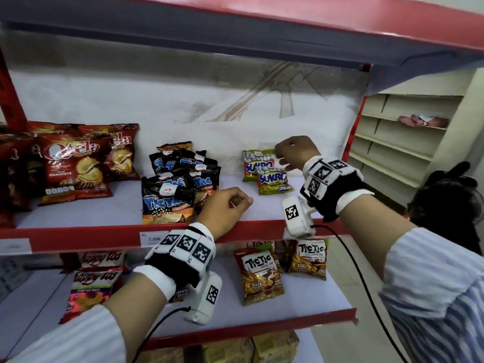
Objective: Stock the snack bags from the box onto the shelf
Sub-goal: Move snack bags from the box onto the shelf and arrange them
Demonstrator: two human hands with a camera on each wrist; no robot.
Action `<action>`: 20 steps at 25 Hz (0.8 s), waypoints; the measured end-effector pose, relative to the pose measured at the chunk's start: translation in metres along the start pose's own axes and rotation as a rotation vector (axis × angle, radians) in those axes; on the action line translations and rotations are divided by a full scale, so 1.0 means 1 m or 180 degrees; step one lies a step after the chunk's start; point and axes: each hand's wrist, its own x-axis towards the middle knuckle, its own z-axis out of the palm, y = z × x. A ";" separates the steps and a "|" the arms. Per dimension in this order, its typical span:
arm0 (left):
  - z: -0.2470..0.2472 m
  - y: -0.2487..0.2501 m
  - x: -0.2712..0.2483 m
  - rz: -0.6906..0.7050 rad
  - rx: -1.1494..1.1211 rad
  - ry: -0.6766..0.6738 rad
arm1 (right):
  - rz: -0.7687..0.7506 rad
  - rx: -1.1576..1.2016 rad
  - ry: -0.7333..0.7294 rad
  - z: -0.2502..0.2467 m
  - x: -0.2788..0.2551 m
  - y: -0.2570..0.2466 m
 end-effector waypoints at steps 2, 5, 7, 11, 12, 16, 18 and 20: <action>-0.006 0.000 -0.014 0.0239 0.0092 0.0352 | -0.0194 0.0010 0.0273 0.008 -0.030 0.003; -0.015 -0.005 -0.038 0.0452 -0.0157 0.0616 | -0.0236 0.0114 0.0446 0.029 -0.078 0.013; -0.020 -0.016 -0.060 0.0483 -0.0336 0.0663 | -0.0112 0.0369 0.0485 0.047 -0.112 0.021; -0.020 -0.052 -0.114 0.0313 -0.0399 0.0488 | 0.0083 0.0653 0.0697 0.089 -0.174 0.061; -0.017 -0.061 -0.126 0.0193 -0.0447 0.0420 | 0.0140 0.0747 0.0697 0.099 -0.187 0.071; -0.006 -0.115 -0.173 -0.0479 -0.0420 0.0248 | 0.0542 0.0800 0.0435 0.148 -0.238 0.120; 0.002 -0.142 -0.192 -0.0808 -0.0394 0.0199 | 0.0692 0.0758 0.0259 0.168 -0.252 0.143; 0.008 -0.164 -0.206 -0.1100 -0.0436 0.0147 | 0.0779 0.0658 0.0077 0.184 -0.260 0.166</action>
